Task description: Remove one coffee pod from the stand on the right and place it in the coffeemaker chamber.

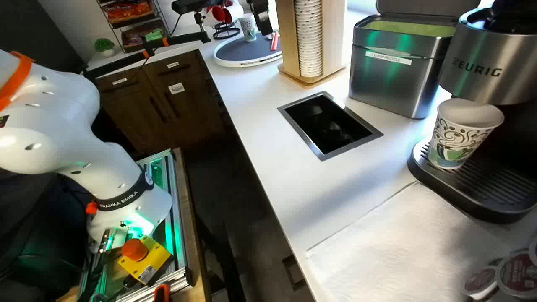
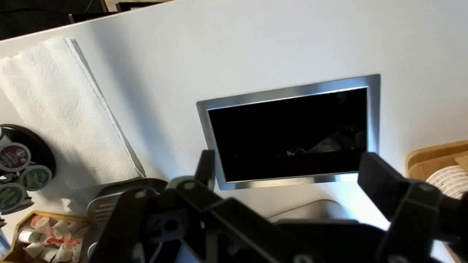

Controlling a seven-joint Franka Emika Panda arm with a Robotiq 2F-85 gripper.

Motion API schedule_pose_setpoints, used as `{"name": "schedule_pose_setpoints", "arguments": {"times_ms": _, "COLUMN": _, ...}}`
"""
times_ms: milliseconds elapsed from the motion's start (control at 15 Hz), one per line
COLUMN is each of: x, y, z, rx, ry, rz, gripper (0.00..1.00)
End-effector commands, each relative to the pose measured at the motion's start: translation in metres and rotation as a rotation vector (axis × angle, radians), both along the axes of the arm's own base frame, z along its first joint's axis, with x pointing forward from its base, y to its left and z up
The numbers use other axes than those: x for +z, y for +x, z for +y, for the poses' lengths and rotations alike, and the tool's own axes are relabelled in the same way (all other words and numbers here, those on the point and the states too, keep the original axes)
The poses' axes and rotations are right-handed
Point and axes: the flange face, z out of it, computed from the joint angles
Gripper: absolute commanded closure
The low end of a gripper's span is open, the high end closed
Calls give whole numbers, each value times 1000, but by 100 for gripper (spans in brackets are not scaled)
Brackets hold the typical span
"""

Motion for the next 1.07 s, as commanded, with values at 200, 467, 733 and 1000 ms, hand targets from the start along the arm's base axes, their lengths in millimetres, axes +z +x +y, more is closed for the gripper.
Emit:
{"name": "schedule_pose_setpoints", "arguments": {"times_ms": 200, "x": 0, "y": 0, "z": 0, "rx": 0, "ry": 0, "rz": 1, "gripper": 0}}
{"name": "schedule_pose_setpoints", "arguments": {"times_ms": 467, "x": 0, "y": 0, "z": 0, "rx": 0, "ry": 0, "rz": 1, "gripper": 0}}
{"name": "schedule_pose_setpoints", "arguments": {"times_ms": 733, "x": 0, "y": 0, "z": 0, "rx": 0, "ry": 0, "rz": 1, "gripper": 0}}
{"name": "schedule_pose_setpoints", "arguments": {"times_ms": 1000, "x": 12, "y": 2, "z": -35, "rx": -234, "ry": 10, "rz": -56, "gripper": 0}}
